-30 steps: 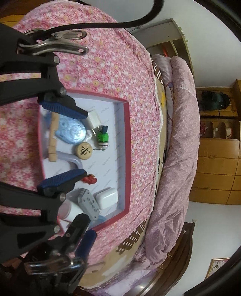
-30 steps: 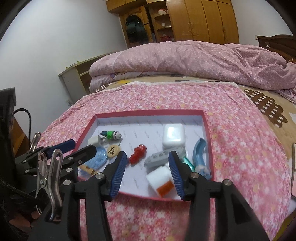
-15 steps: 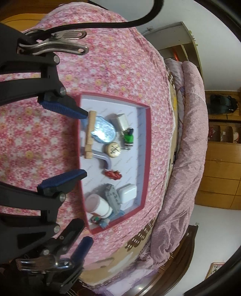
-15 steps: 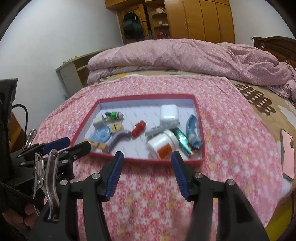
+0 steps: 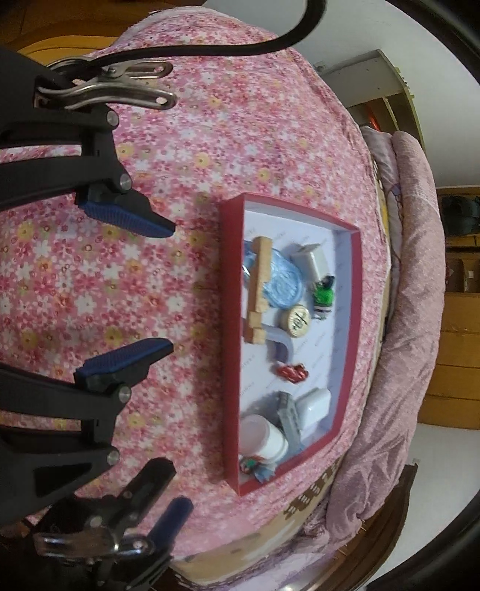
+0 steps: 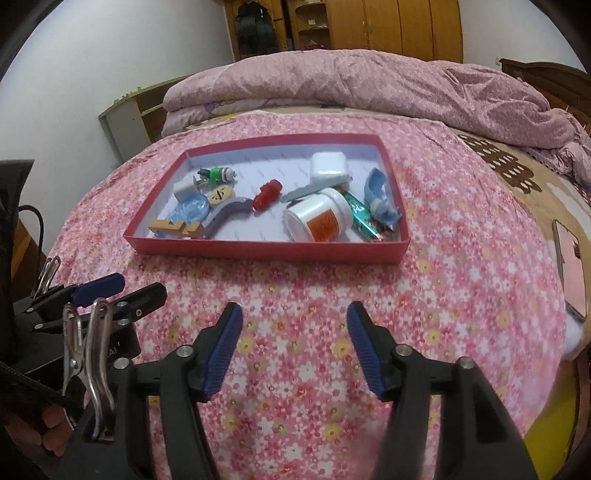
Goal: Organize rigid objects
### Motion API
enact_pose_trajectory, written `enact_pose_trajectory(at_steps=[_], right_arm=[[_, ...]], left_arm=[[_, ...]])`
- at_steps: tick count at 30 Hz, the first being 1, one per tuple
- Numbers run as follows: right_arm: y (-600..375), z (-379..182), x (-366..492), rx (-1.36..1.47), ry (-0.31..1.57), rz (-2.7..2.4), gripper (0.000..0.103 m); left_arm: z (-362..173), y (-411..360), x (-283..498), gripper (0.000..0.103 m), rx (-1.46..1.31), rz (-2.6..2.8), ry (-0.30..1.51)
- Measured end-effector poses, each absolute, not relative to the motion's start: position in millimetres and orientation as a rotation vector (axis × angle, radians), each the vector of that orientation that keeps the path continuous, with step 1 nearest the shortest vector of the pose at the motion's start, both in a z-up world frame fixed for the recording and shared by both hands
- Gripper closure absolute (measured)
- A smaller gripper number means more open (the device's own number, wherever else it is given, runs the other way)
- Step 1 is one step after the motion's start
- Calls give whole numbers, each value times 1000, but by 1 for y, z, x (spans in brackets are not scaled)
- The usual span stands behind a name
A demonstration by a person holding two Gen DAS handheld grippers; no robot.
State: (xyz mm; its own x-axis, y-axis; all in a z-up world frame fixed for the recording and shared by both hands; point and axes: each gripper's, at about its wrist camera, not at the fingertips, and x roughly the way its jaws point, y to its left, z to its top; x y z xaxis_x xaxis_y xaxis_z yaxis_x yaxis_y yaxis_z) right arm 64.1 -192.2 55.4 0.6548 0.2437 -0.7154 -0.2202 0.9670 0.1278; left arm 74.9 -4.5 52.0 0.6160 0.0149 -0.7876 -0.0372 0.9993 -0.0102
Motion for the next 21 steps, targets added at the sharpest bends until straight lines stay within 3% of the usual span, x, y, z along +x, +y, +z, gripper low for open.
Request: enact_pose_trajectory(at_steps=[21], right_arm=[[-193, 23, 76, 7, 899, 193, 36]], left_arm=[[29, -10, 85, 39, -22, 54, 969]])
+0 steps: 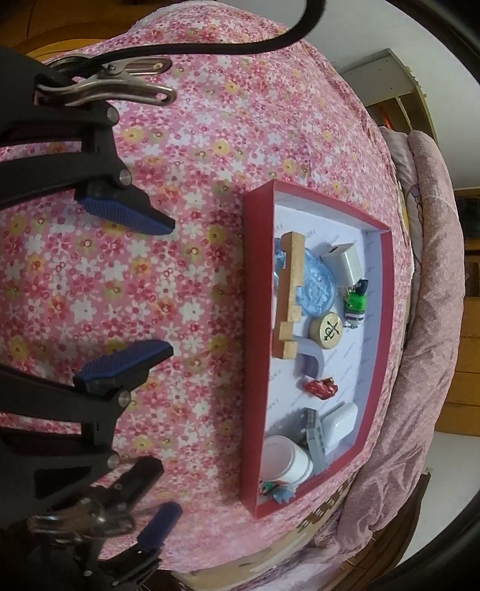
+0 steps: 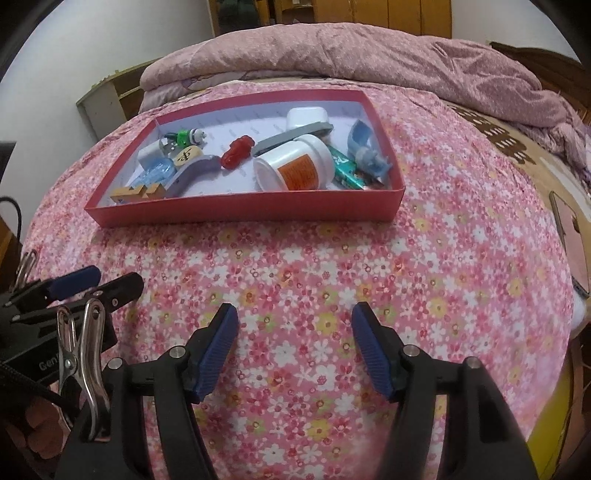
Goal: Organize rigid objects
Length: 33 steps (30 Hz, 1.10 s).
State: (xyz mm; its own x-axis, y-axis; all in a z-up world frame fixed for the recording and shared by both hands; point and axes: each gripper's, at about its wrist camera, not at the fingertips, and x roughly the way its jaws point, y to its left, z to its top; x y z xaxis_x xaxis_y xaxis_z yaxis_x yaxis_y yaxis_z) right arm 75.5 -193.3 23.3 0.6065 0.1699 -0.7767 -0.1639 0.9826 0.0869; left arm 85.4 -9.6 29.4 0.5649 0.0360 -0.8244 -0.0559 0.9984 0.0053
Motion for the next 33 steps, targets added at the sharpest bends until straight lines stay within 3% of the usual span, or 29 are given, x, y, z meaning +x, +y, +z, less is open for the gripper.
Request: enact_pose_trajectory(at_steps=[7, 33], right_arm=[[-187, 19, 68, 16, 832, 148, 29], [-185, 19, 67, 16, 830, 143, 28]], left_arm=[[28, -8, 80, 39, -22, 52, 959], [28, -5, 80, 31, -26, 67, 956]])
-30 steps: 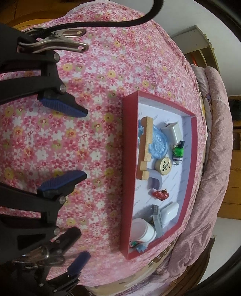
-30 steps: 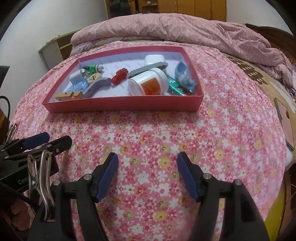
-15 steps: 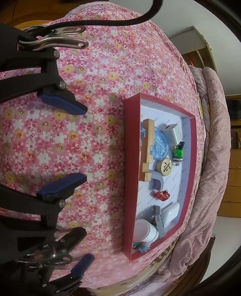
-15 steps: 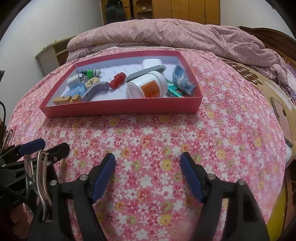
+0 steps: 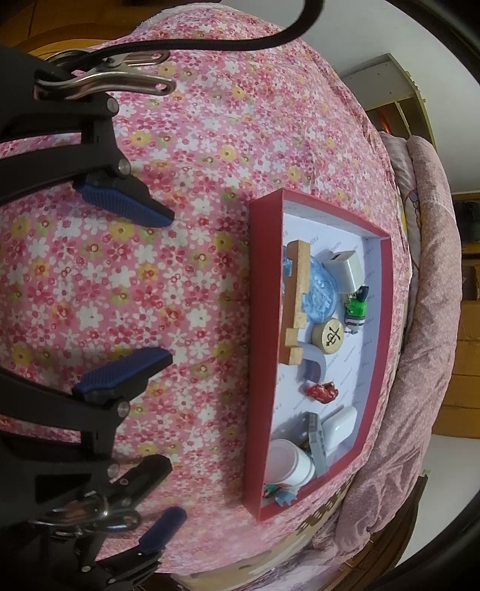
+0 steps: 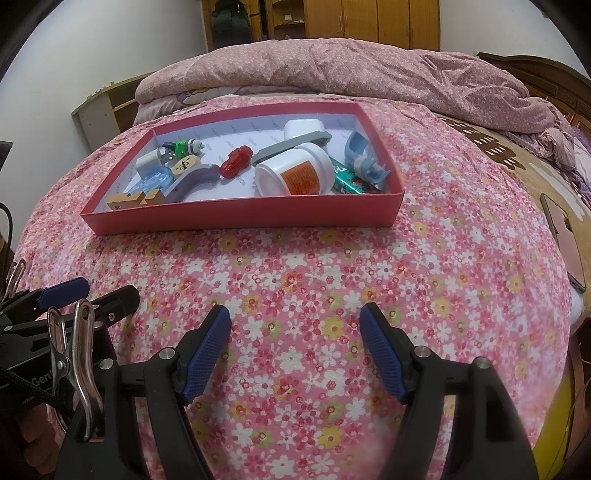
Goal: Organize rigid objects
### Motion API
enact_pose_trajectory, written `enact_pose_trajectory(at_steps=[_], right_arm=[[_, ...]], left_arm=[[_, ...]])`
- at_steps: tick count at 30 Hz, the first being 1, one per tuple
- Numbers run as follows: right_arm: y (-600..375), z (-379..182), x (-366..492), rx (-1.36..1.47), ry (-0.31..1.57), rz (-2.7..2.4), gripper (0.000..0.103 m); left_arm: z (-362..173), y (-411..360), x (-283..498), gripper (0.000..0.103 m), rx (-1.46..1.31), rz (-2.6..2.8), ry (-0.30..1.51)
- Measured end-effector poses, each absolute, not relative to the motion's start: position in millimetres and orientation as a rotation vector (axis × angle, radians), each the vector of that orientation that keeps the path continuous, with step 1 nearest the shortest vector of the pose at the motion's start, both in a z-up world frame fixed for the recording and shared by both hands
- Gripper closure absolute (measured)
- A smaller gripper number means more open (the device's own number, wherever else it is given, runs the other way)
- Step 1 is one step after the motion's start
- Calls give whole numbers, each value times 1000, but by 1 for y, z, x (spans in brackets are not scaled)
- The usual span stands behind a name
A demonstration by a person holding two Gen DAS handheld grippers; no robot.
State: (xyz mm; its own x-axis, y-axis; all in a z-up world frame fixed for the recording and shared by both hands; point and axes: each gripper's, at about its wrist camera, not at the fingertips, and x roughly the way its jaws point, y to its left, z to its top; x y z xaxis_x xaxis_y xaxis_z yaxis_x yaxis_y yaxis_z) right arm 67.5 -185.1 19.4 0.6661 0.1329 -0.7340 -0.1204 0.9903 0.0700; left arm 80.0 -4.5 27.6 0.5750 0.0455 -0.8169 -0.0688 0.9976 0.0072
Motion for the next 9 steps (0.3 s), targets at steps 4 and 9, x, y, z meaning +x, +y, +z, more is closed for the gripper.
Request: enact_pose_trajectory(at_steps=[4, 9], right_arm=[[-183, 22, 68, 21, 828, 149, 26], [-181, 23, 69, 22, 829, 153, 24]], left_arm=[[28, -3, 78, 31, -36, 67, 950], [28, -4, 75, 31, -25, 68, 949]])
